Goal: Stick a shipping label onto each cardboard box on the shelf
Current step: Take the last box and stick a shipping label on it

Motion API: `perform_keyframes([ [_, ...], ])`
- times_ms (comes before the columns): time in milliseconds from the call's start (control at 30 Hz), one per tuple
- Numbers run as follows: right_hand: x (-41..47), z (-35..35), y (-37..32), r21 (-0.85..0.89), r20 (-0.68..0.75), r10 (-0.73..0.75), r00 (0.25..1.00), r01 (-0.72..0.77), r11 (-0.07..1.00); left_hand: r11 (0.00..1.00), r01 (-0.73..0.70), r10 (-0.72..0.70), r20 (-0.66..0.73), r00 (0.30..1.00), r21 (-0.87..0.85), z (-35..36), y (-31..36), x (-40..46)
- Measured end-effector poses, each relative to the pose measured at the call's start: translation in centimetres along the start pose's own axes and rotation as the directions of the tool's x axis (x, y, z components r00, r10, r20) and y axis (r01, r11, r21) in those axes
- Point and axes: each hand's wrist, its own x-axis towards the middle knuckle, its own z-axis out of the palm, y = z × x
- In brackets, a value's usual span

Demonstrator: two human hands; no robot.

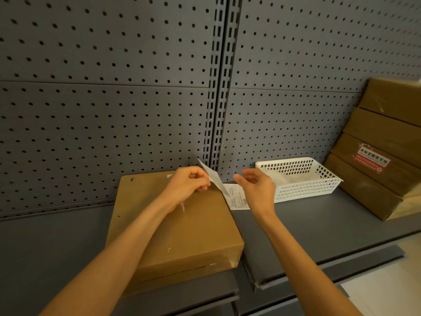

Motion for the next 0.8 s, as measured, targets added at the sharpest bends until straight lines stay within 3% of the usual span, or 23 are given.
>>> perform_keyframes([
  [133,-0.6,0.6,-1.1,0.064,0.219,-0.088,0.972,0.076,0.995,1.000,-0.026,0.026,-0.006,1.000,0.008,0.1,0.1,-0.1],
  [233,-1.2,1.1,-1.7,0.100,0.306,-0.144,0.941,0.119,0.988,0.999,-0.052,0.053,0.012,0.999,-0.008,0.2,0.1,-0.2],
  [567,-1.6,1.5,-2.0,0.047,0.312,-0.211,0.926,0.207,0.977,0.996,-0.092,0.093,0.055,0.994,-0.024,0.3,0.2,-0.2],
  [800,-1.8,1.4,-2.1,0.025,0.261,-0.145,0.954,0.144,0.989,0.996,-0.092,0.092,0.048,0.995,-0.017,0.5,0.0,-0.3],
])
